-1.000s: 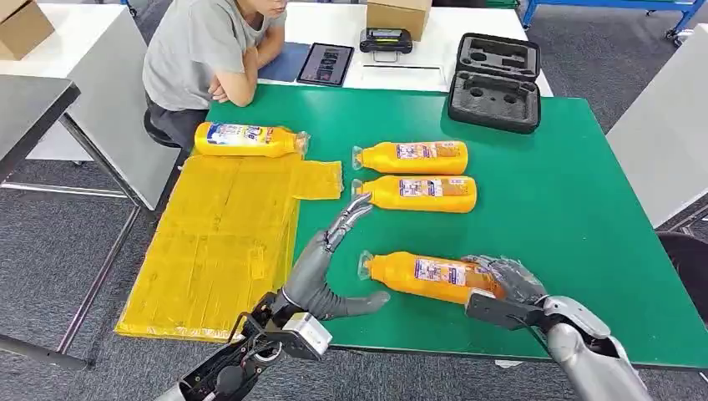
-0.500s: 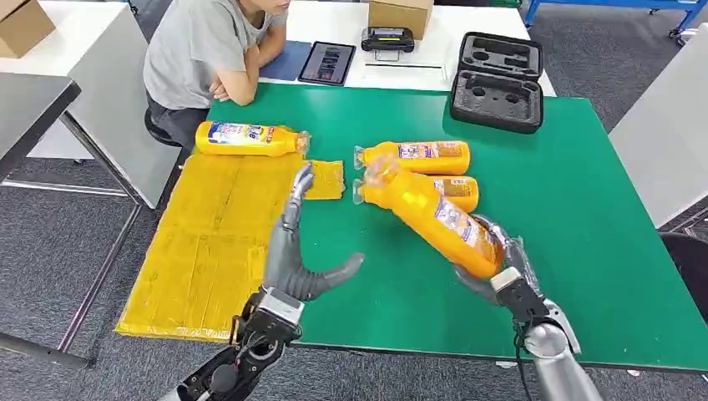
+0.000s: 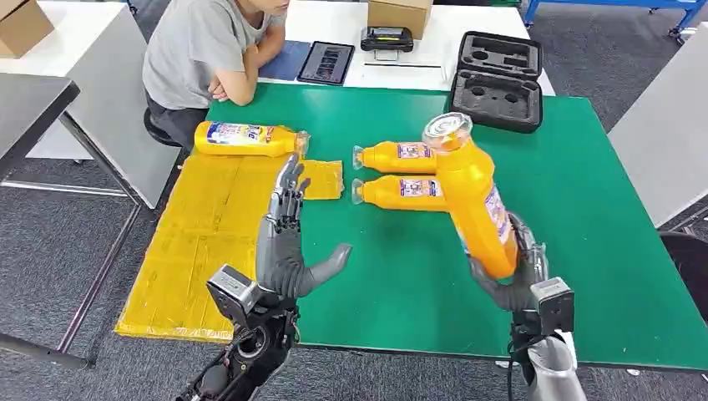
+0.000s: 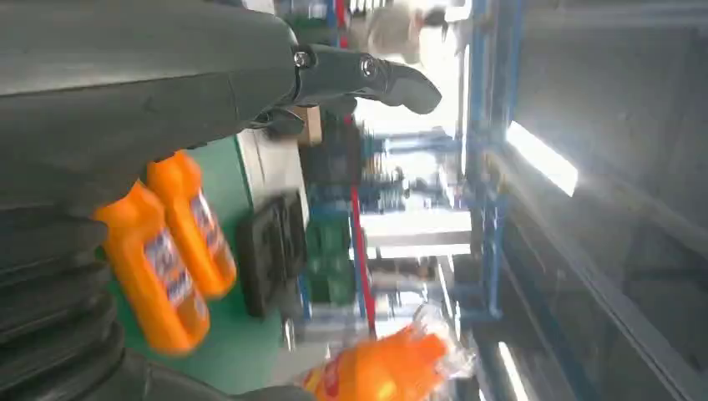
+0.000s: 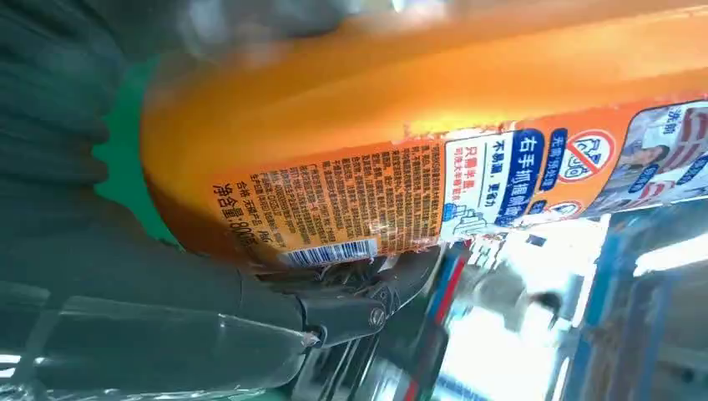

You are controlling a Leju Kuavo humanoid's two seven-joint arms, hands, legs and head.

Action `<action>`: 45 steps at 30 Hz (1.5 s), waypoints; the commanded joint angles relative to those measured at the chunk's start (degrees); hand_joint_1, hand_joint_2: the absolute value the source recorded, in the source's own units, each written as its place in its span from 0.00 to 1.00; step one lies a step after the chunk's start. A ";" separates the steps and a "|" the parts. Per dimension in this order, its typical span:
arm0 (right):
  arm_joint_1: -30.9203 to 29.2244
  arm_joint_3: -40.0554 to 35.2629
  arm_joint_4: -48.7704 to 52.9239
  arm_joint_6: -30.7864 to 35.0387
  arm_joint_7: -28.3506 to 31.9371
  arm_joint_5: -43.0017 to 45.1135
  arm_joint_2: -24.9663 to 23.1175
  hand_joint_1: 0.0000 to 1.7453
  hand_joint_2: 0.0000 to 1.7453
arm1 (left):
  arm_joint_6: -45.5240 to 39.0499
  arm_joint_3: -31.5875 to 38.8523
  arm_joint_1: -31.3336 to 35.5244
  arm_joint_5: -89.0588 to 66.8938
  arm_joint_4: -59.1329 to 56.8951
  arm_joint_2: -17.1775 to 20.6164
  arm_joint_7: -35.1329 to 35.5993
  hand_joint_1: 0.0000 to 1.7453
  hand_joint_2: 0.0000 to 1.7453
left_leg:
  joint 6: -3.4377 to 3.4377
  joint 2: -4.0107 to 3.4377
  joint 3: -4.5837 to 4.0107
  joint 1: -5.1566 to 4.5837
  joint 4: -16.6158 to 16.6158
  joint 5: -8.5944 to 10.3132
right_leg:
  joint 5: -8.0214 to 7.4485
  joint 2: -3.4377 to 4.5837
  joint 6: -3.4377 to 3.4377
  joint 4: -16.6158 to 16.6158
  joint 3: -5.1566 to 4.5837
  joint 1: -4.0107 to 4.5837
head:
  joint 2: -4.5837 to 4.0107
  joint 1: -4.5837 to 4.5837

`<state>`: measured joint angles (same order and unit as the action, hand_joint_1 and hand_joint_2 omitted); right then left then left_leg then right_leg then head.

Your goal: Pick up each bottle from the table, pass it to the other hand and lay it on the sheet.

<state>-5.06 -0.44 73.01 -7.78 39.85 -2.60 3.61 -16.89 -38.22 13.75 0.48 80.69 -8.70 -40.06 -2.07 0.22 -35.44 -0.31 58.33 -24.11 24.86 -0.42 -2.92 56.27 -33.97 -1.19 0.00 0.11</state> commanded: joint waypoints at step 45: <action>-12.30 -14.48 -13.46 -16.10 0.15 0.90 -6.02 1.00 1.00 | 17.26 -2.03 6.73 2.17 -18.62 -7.49 0.06 0.00 1.00 | 0.09 -0.13 0.21 0.06 -0.04 -0.05 | 0.00 0.10 0.11 -0.06 0.21 0.06 | 0.00 0.02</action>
<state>-12.93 -11.78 66.79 -23.34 39.85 -0.63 -2.34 -0.11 -37.62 17.35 2.95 67.01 -16.81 -40.17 -2.08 0.23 -35.45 -0.31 58.33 -24.08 24.85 -0.47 -2.91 56.28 -33.94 -1.20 0.00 0.13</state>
